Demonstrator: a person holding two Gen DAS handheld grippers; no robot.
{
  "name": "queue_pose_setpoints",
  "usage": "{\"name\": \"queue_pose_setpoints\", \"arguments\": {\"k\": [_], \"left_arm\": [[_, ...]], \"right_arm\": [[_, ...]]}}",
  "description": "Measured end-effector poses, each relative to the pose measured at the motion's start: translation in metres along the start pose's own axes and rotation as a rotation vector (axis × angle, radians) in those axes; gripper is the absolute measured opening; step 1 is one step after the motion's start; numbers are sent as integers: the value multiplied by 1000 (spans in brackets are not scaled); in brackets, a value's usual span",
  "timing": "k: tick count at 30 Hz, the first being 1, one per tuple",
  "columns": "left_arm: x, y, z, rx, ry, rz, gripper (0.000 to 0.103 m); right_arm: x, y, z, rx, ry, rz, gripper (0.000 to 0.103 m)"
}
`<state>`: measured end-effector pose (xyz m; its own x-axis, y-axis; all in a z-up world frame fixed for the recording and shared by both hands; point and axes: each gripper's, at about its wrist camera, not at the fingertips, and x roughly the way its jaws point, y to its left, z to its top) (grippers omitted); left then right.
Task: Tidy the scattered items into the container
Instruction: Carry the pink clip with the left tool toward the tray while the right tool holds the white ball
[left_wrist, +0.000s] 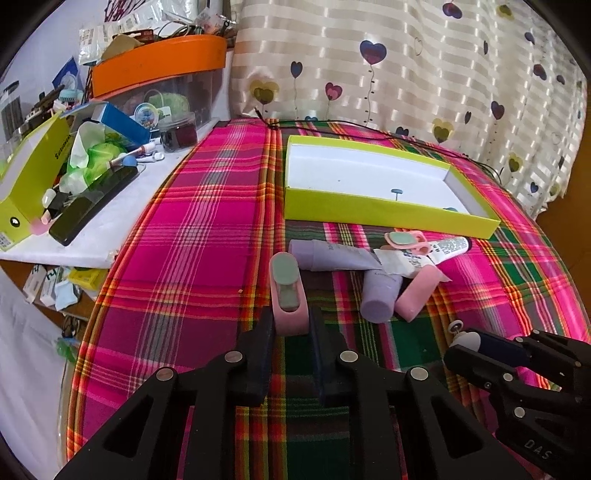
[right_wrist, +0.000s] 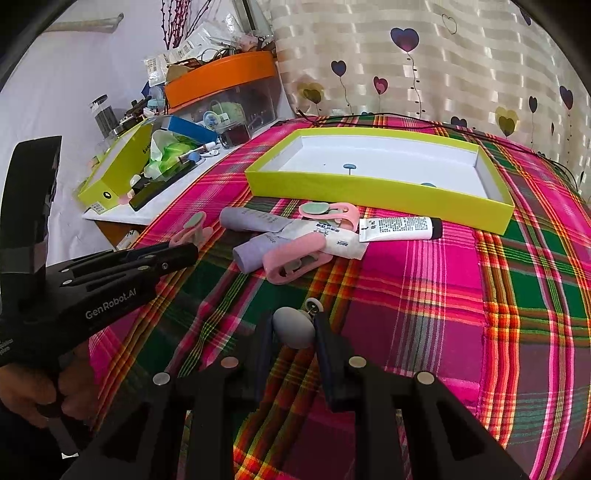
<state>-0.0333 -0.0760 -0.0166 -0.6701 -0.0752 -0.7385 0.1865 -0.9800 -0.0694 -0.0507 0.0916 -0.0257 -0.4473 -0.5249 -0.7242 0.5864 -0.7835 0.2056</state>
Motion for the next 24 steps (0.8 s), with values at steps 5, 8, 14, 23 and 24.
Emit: {"name": "queue_pose_setpoints", "arguments": {"k": [5, 8, 14, 23, 24], "left_arm": [[-10, -5, 1, 12, -20, -9, 19], [-16, -9, 2, 21, -34, -14, 18], [-24, -20, 3, 49, -50, -25, 18], [-33, -30, 2, 73, -64, -29, 19], [-34, -31, 3, 76, -65, -28, 18]], "right_arm": [[-10, -1, 1, 1, -31, -9, 24], [-15, -1, 2, 2, -48, -14, 24], [-25, -2, 2, 3, -75, -19, 24], [-36, -2, 1, 7, -101, -26, 24], [-37, -3, 2, 8, -105, -27, 24]]}}
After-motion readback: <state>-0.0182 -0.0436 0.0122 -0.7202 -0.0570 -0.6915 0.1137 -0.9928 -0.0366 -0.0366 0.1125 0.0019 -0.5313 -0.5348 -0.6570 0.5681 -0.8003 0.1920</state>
